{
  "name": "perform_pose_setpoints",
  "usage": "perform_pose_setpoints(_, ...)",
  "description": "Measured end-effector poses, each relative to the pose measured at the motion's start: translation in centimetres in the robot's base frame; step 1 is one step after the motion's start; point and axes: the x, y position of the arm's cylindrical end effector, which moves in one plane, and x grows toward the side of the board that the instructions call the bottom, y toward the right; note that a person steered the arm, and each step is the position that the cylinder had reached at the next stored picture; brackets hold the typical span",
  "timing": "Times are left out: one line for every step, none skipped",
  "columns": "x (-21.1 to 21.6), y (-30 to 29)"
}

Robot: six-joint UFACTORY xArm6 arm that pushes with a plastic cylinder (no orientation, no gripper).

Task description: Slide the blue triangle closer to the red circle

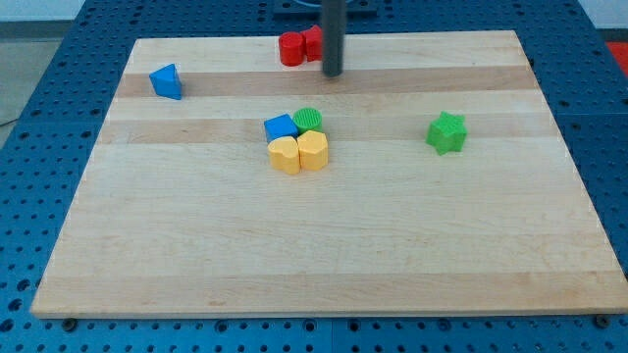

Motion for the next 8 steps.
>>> perform_pose_setpoints(-0.6,-5.5)
perform_pose_setpoints(-3.2,-5.6)
perform_pose_setpoints(-4.8,-5.0)
perform_pose_setpoints(-4.6,-5.4)
perform_pose_setpoints(0.4,-8.3)
perform_pose_setpoints(5.0,-13.3)
perform_pose_setpoints(8.9,-21.1)
perform_pose_setpoints(9.2,-28.3)
